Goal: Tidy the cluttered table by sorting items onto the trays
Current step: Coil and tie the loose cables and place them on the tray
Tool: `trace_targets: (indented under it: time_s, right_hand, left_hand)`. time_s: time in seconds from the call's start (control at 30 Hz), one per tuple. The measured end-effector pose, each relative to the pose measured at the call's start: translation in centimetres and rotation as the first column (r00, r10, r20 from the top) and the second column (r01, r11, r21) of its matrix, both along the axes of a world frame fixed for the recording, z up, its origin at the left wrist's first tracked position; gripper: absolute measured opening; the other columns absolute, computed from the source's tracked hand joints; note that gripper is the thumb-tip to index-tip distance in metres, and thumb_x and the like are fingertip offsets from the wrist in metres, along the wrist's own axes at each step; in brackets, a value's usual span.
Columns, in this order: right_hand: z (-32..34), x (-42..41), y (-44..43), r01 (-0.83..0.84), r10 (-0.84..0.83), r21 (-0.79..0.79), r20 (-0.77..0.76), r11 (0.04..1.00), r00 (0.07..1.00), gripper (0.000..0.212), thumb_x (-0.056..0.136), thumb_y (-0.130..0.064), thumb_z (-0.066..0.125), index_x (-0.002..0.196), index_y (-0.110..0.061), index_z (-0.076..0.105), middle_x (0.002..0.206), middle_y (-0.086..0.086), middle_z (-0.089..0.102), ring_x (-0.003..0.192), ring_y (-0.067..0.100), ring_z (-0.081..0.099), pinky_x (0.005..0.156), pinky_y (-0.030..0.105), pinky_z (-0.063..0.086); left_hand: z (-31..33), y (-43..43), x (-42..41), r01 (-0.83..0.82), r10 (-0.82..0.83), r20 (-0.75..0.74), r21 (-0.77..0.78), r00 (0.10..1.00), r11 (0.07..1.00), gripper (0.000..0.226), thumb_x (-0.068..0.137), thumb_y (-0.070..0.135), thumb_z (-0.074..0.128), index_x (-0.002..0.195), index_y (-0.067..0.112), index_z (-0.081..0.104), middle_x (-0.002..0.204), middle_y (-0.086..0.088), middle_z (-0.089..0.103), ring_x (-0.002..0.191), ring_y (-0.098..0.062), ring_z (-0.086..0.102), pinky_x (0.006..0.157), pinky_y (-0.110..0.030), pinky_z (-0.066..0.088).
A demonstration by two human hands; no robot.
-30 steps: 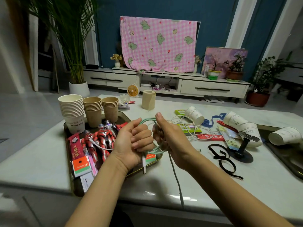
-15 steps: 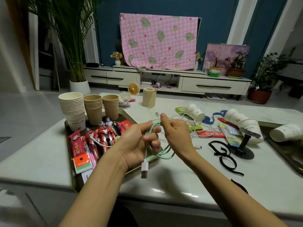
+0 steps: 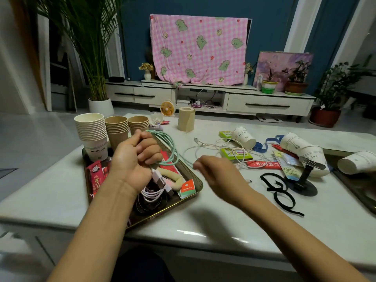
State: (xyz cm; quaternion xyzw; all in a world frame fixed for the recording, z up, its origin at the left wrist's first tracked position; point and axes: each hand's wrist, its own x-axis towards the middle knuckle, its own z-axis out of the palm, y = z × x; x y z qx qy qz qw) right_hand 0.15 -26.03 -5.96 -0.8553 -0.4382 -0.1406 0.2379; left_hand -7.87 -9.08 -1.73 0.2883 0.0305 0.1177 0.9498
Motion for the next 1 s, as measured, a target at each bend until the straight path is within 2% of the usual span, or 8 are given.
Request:
trace_targets:
  time_s: [0.13,0.27,0.37,0.5,0.6,0.7,0.9,1.0]
  right_hand:
    - [0.2,-4.4,1.3,-0.044,0.165,-0.403,0.271,0.914,0.948,0.029,0.088,-0.003,0.039,0.115,-0.01,0.048,0.111,0.012,0.052,0.094,0.034,0.056,0.056,0.036,0.029]
    - [2.4,-5.9,2.3,-0.144,0.303,-0.441,0.314,0.886,0.9,0.028,0.089,-0.006,0.043,0.11,-0.013,0.059,0.11,0.009,0.058,0.091,0.029,0.058,0.053,0.033,0.026]
    - [3.9,-4.9,1.4,-0.142,0.259,-0.338,0.33,0.93,0.908,0.019,0.092,-0.03,0.05,0.105,-0.022,0.062,0.106,0.001,0.064,0.094,0.023,0.06,0.062,0.032,0.036]
    - [4.7,-3.2,0.0,-0.164,0.164,-0.008,0.015,0.986,0.986,0.02,0.078,-0.027,0.072,0.086,-0.012,0.062,0.08,-0.001,0.061,0.075,0.014,0.058,0.065,0.028,0.046]
    - [3.8,-2.3,-0.6,-0.123,0.372,0.448,-0.526,0.886,0.765,0.012,0.078,-0.013,0.072,0.078,-0.005,0.062,0.063,0.0,0.06,0.058,0.007,0.055,0.057,0.014,0.044]
    - [1.2,-2.4,0.0,0.032,0.369,0.52,-0.646,0.853,0.669,0.013,0.087,-0.018,0.062,0.078,-0.011,0.056,0.057,-0.007,0.057,0.055,0.003,0.051,0.055,0.012,0.041]
    - [-2.1,-2.1,1.2,0.238,0.198,0.522,-0.647,0.819,0.737,0.022,0.092,-0.027,0.055,0.074,-0.016,0.049,0.058,-0.009,0.052,0.056,0.005,0.047,0.056,0.021,0.039]
    - [-2.7,-2.1,2.0,0.289,0.193,0.638,-0.576,0.714,0.794,0.018,0.091,-0.025,0.057,0.076,-0.017,0.05,0.058,-0.01,0.059,0.058,0.002,0.056,0.056,0.02,0.047]
  left_hand:
    - [-1.0,-1.7,1.4,-0.196,0.246,-0.089,0.376,0.965,0.906,0.04,0.101,0.032,0.029,0.066,0.017,0.04,0.041,0.008,0.036,0.031,-0.003,0.031,0.033,-0.014,0.026]
    - [-2.8,-3.6,1.9,-0.041,0.386,-0.187,0.858,0.903,0.513,0.043,0.1,0.023,0.034,0.062,0.011,0.05,0.052,-0.001,0.052,0.048,-0.012,0.047,0.046,-0.019,0.036]
    - [-3.2,-3.8,1.2,0.206,0.206,-0.37,0.81,0.906,0.55,0.041,0.097,0.022,0.041,0.062,0.013,0.06,0.051,-0.001,0.055,0.046,-0.011,0.049,0.045,-0.018,0.035]
    - [-2.9,-3.9,0.9,0.465,-0.149,-0.476,0.663,0.866,0.587,0.059,0.095,0.02,0.033,0.037,0.017,0.045,0.036,0.003,0.037,0.025,-0.004,0.024,0.028,-0.01,0.016]
    - [-2.0,-3.8,1.0,0.586,-0.365,-0.472,0.504,0.802,0.635,0.037,0.083,0.023,0.042,0.048,0.016,0.05,0.036,0.007,0.03,0.025,0.0,0.019,0.029,-0.01,0.01]
    - [-2.1,-3.9,1.2,0.647,-0.43,-0.504,0.417,0.749,0.639,0.047,0.089,0.028,0.035,0.048,0.012,0.053,0.034,0.009,0.029,0.022,0.001,0.02,0.027,-0.011,0.01]
    - [-3.7,-5.4,1.8,0.398,-0.083,-0.534,0.51,0.842,0.762,0.036,0.095,0.024,0.044,0.07,0.004,0.061,0.038,0.004,0.04,0.028,-0.004,0.035,0.03,-0.011,0.028]
    - [-4.8,-6.6,2.3,0.135,0.198,-0.423,0.638,0.885,0.758,0.03,0.095,0.025,0.044,0.082,0.003,0.059,0.053,-0.005,0.054,0.058,-0.022,0.058,0.068,-0.033,0.054]
